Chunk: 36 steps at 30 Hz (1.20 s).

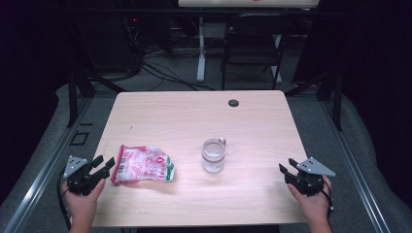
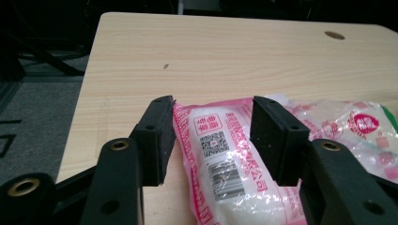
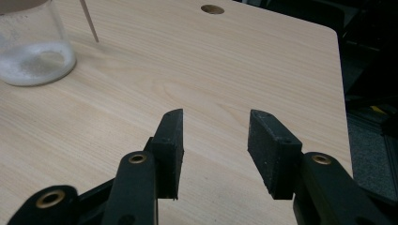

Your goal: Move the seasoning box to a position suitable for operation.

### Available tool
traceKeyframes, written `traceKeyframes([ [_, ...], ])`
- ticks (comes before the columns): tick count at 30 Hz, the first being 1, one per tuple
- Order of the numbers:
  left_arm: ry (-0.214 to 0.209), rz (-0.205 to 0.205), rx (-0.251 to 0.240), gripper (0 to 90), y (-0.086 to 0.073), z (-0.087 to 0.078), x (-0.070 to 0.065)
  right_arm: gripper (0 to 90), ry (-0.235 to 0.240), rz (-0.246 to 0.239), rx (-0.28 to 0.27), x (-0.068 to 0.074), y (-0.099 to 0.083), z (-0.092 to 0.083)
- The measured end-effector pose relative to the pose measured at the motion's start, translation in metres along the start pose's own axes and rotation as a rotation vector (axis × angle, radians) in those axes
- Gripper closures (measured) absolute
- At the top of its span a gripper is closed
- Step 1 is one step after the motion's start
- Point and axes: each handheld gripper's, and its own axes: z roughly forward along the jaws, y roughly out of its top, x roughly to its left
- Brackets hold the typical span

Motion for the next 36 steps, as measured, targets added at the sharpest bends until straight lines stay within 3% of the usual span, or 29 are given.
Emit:
traceKeyframes([
  [5, -0.036, -0.034, -0.027, 45.0, 0.002, 0.005, 0.001, 54.6, 0.002, 0.004, 0.0, -0.002, -0.001, -0.001],
  [8, -0.026, -0.045, -0.019, 44.7, 0.0, 0.005, 0.003, 53.9, 0.01, 0.025, -0.001, -0.002, -0.002, 0.001],
  [12, -0.006, -0.039, -0.011, 44.7, 0.0, 0.005, 0.004, 53.6, 0.024, -0.01, 0.009, 0.0, 0.0, 0.004],
  [17, 0.001, -0.059, -0.022, 44.2, 0.0, 0.003, 0.004, 53.1, 0.035, 0.016, 0.005, 0.0, -0.004, 0.003],
  [23, -0.001, -0.034, -0.006, 43.8, 0.002, 0.004, 0.0, 51.9, 0.029, 0.023, -0.02, -0.001, -0.003, -0.002],
  [29, -0.021, -0.021, -0.006, 44.2, 0.007, 0.001, -0.006, 51.3, 0.036, 0.011, -0.004, 0.002, -0.001, 0.002],
  [32, -0.035, -0.016, -0.003, 44.2, 0.009, 0.0, -0.012, 50.8, 0.056, -0.015, -0.015, 0.009, 0.004, 0.005],
  [35, -0.05, 0.01, 0.001, 44.6, 0.014, 0.0, -0.024, 51.0, 0.089, -0.068, -0.011, 0.017, 0.014, 0.011],
  [36, -0.073, 0.017, 0.004, 46.2, 0.017, 0.002, -0.032, 51.6, 0.083, -0.103, -0.012, 0.021, 0.021, 0.016],
])
